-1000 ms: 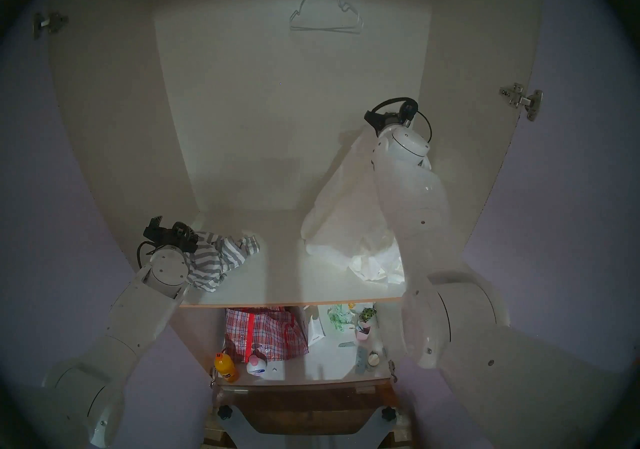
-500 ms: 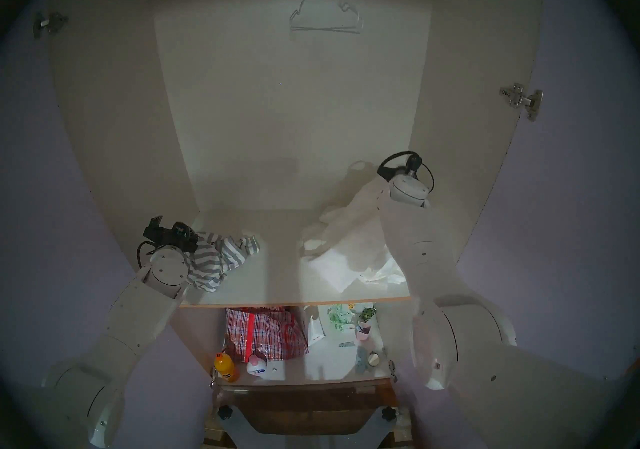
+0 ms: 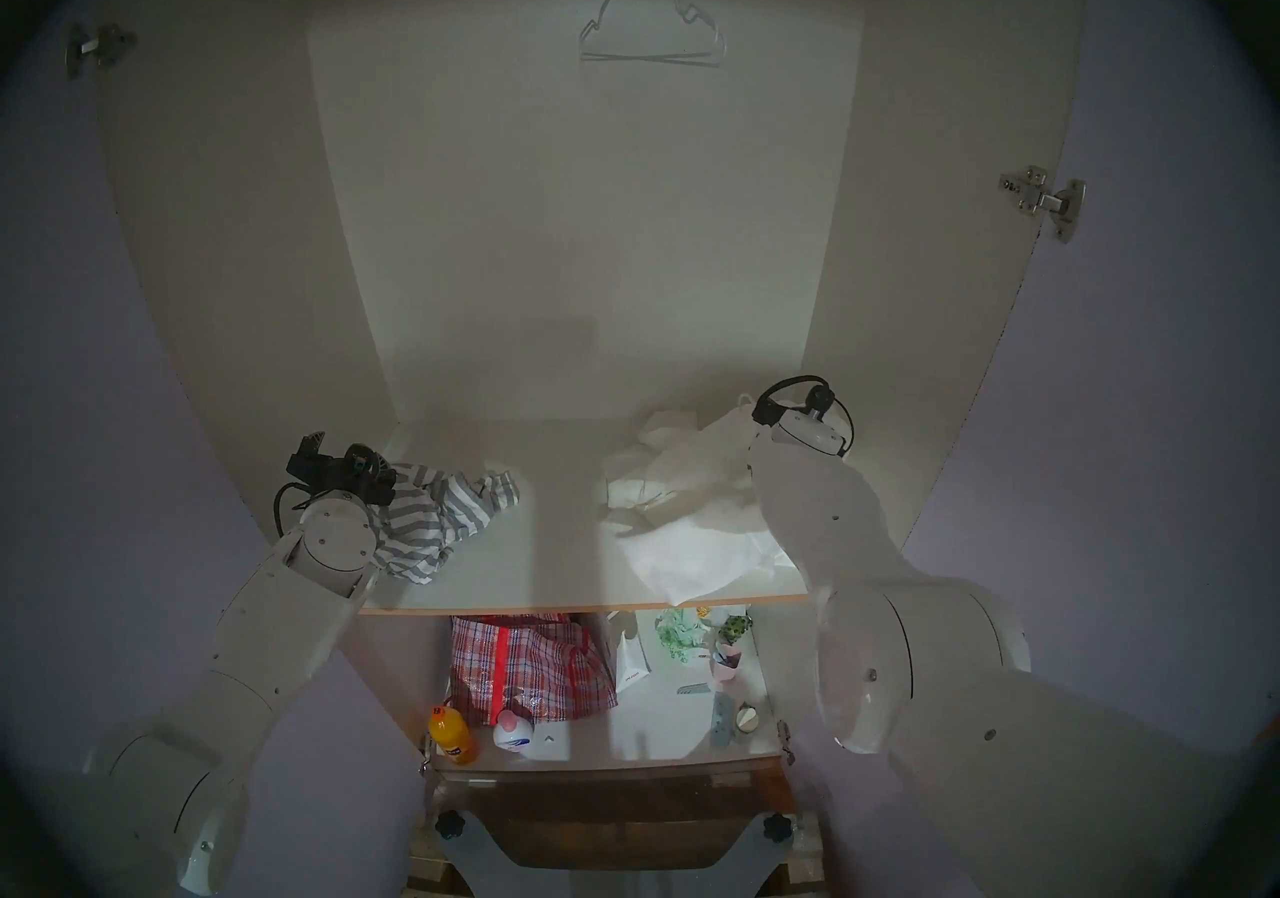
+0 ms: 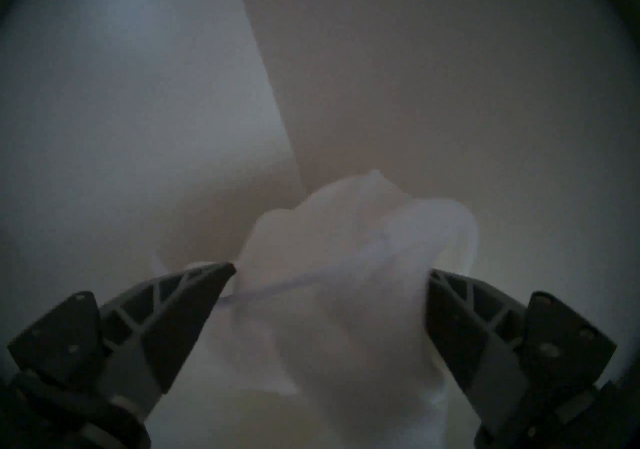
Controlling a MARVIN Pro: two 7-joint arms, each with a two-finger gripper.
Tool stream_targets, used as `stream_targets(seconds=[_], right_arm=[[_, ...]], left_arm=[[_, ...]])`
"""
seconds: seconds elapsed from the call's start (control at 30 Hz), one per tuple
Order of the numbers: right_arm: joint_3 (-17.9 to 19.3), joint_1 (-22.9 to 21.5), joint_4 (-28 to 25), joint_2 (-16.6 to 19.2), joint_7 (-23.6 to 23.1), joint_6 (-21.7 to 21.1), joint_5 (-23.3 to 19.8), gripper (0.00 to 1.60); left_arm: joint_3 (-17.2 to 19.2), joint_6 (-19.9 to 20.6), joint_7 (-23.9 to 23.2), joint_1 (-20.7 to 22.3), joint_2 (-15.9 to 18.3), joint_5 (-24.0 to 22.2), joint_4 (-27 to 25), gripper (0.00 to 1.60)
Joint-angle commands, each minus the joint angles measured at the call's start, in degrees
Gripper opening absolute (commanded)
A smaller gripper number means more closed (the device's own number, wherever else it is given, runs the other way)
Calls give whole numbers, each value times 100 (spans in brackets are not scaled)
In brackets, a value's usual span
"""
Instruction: Sort tops into two piles: light colors and dark colors
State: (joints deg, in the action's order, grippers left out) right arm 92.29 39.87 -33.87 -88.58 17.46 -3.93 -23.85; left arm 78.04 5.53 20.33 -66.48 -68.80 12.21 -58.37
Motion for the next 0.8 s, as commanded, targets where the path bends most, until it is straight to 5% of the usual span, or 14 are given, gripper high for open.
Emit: stream_targets(seconds=[0.0,0.17,0.3,0.33,0.43,0.53,0.57,0.63,0.77], right_arm=[[-26,-223,-688,-333,-319,32,-155,160],[-146,314,-1533,-628,-359,-442,-180,160],[-33,699,-2151,-803,343,-432,-99,160],[275,901,-2539,-942,717,-416,-177,160],[929,803,-2569,-1219,1192,-590,-386,160],[1242,595,-2629,-1483,2143,-932,-700,160],[1373,553,-2609,-1533,2031,-956,-652,160],[1534,346,-2590,-1665,2644,-1159,-836,160],[1733,164,-2664,-1860,3007,-1375,-910,160]], left_arm=[[10,-27,7,151,9,13,-126,160],[6,-25,7,153,13,11,-133,160],[3,-21,5,151,17,9,-142,160],[3,-22,6,151,16,8,-140,160],[1,-22,7,152,17,6,-139,160],[-1,-22,8,152,18,3,-140,160],[-2,-22,9,152,18,3,-138,160],[-3,-22,10,152,19,2,-137,160],[-5,-23,11,153,20,0,-137,160]])
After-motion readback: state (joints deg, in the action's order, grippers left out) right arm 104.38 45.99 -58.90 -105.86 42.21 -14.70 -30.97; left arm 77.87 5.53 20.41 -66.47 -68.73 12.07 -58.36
